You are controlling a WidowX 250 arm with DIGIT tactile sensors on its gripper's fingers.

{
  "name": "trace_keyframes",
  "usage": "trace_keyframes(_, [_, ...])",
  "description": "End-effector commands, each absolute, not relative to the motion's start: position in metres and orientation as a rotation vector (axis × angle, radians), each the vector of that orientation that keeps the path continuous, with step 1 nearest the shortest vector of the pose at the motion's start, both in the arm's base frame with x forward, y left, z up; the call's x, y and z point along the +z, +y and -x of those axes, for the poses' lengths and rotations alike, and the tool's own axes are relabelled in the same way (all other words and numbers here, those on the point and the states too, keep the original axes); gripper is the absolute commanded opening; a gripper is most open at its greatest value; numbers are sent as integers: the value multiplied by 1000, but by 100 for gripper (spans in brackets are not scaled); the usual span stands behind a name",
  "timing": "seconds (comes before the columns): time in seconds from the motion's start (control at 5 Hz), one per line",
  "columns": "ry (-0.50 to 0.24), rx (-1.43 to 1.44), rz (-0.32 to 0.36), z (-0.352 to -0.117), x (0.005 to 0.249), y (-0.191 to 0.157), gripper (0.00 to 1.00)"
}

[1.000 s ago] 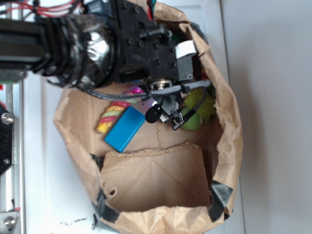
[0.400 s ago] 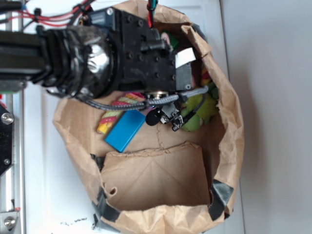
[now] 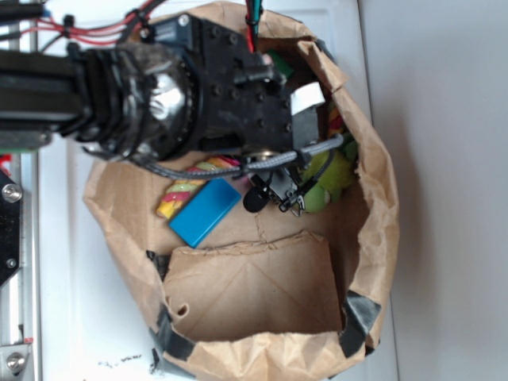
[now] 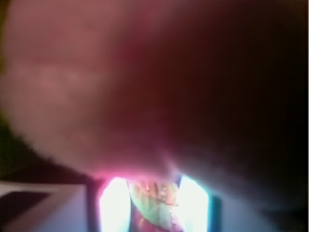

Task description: Grab the multicolored rope.

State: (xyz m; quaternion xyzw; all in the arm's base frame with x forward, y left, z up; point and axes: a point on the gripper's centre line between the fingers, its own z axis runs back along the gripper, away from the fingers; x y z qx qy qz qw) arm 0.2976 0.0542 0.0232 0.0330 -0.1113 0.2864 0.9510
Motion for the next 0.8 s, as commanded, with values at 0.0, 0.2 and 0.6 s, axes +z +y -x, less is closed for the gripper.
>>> trace_keyframes(0.0, [-246,561,-37,-294,46,66,0])
trace_keyframes(0.2, [-251,560,-2,-287,66,75,0])
trace_keyframes(0.6, [-210,507,18,-272,110,79,0])
